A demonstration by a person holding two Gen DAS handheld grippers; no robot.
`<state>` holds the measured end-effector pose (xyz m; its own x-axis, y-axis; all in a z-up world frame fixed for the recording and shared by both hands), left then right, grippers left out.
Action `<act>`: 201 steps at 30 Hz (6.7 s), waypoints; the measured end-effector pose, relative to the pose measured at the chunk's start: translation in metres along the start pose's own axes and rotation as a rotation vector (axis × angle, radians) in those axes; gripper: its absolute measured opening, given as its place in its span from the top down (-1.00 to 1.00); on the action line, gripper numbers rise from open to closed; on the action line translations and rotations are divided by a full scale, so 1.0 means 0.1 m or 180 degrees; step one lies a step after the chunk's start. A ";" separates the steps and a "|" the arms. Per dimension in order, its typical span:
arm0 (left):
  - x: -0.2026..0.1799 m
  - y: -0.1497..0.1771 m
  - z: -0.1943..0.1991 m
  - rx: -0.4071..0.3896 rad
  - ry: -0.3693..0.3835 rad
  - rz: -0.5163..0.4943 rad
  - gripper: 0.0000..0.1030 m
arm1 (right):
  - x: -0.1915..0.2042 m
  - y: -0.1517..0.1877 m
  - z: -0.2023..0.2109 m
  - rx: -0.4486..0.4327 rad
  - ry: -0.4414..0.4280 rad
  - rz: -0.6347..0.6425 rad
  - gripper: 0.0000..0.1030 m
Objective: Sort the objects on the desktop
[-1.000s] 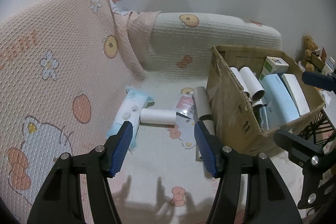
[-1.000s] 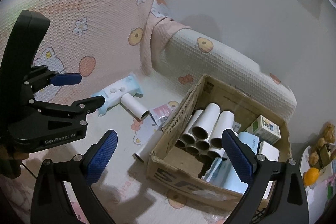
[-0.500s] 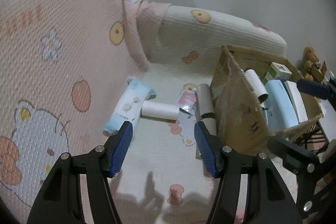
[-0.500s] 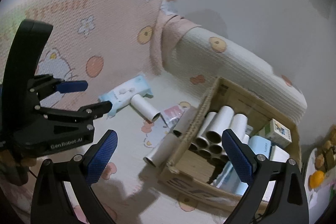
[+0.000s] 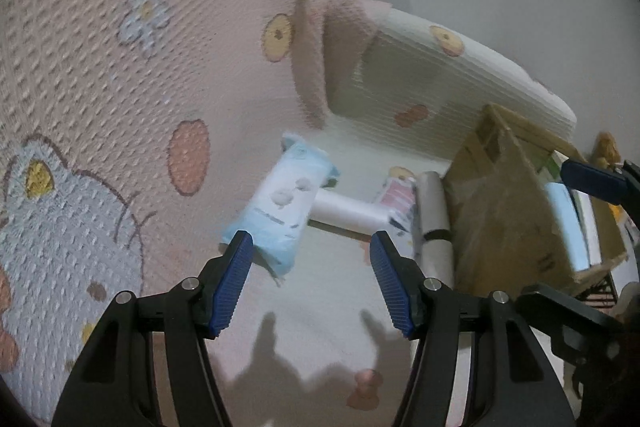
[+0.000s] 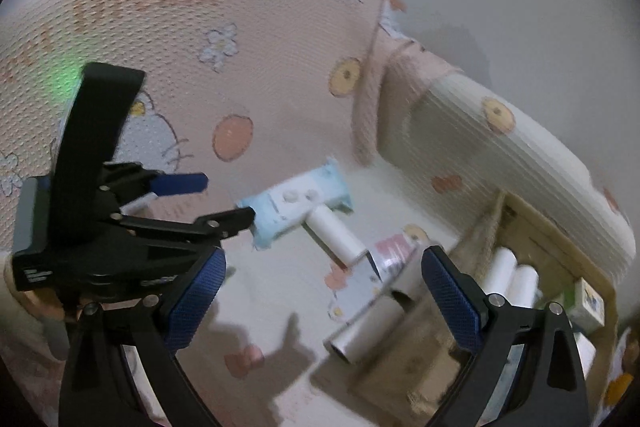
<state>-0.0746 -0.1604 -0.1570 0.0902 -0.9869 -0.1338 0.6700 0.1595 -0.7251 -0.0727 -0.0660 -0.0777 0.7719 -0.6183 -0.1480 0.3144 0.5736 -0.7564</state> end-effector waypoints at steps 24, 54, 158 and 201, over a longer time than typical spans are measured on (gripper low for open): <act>0.28 -0.10 -0.89 0.0391 0.0490 0.0231 0.04 | 0.07 0.60 -1.32 -0.0084 0.0281 -0.0518 -0.65; -0.05 0.06 -1.92 0.1189 0.0705 0.0882 0.38 | -0.47 0.86 -1.94 0.0288 0.0302 -0.1338 0.03; 0.03 0.55 -1.50 0.0923 0.1487 0.2709 0.08 | 0.02 1.06 -2.08 0.0707 -0.0523 -0.0848 0.10; -0.08 0.62 -1.17 0.1044 0.1446 0.2218 0.36 | 0.06 1.15 -1.82 0.0774 -0.0839 -0.1178 0.13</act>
<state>-0.1204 -0.1401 -0.2802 0.3015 -0.5526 -0.7770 0.7554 0.6357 -0.1589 -0.1323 -0.1014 -0.2814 0.6879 -0.6650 0.2909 0.6881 0.4699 -0.5529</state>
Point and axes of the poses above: each gripper's, at about its wrist camera, not at the fingertips, and z roughly against the way its jaws point, x to its left, y to its underside, the point moved 9 cm from there along -z, roughly the way its jaws point, and after that the axes turned 4 degrees about -x, right-handed, at the moved point
